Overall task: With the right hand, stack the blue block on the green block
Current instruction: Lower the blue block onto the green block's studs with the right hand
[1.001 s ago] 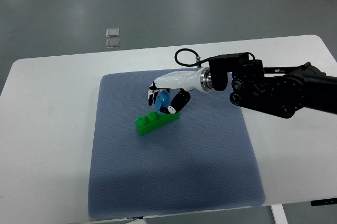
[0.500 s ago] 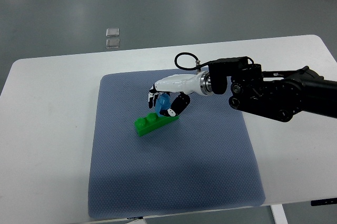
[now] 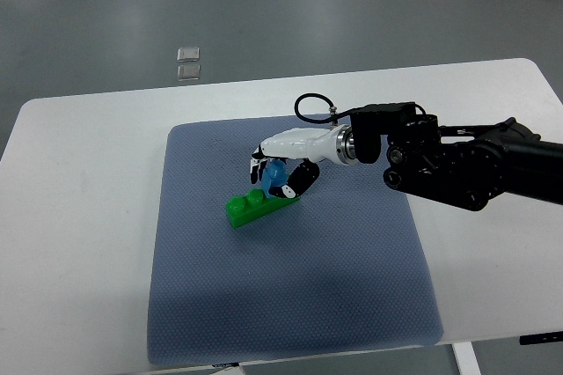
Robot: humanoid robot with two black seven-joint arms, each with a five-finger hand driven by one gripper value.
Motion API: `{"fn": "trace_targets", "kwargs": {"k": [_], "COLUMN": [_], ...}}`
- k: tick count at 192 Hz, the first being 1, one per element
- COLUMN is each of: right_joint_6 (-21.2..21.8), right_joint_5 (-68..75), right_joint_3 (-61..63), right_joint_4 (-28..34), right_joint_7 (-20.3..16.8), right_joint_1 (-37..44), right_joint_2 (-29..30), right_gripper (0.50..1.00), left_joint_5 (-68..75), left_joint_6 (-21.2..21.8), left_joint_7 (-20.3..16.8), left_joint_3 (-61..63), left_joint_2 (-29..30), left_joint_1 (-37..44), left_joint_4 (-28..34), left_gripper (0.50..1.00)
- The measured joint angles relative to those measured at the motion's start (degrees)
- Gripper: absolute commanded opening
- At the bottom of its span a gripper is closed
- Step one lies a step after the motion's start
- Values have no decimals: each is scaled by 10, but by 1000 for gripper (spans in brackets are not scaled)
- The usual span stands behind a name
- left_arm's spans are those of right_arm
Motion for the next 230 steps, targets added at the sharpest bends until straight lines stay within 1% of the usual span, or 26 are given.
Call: {"fn": "trace_targets", "kwargs": {"k": [105, 230], "right_joint_6": [-27, -38], "right_joint_5": [-8, -10], "right_joint_3": [0, 0], "right_joint_4": [-6, -9], "right_joint_7": [9, 10], "right_joint_1": [-11, -33], "right_joint_2": [1, 7], "right_gripper": [572, 574], "left_joint_5": [0, 0], "left_joint_6": [0, 0], "left_joint_7": [0, 0], "left_joint_3": [0, 0], "left_joint_2": [0, 0], "left_joint_1": [0, 0], "left_joint_4": [0, 0], "left_gripper": [1000, 1000]}}
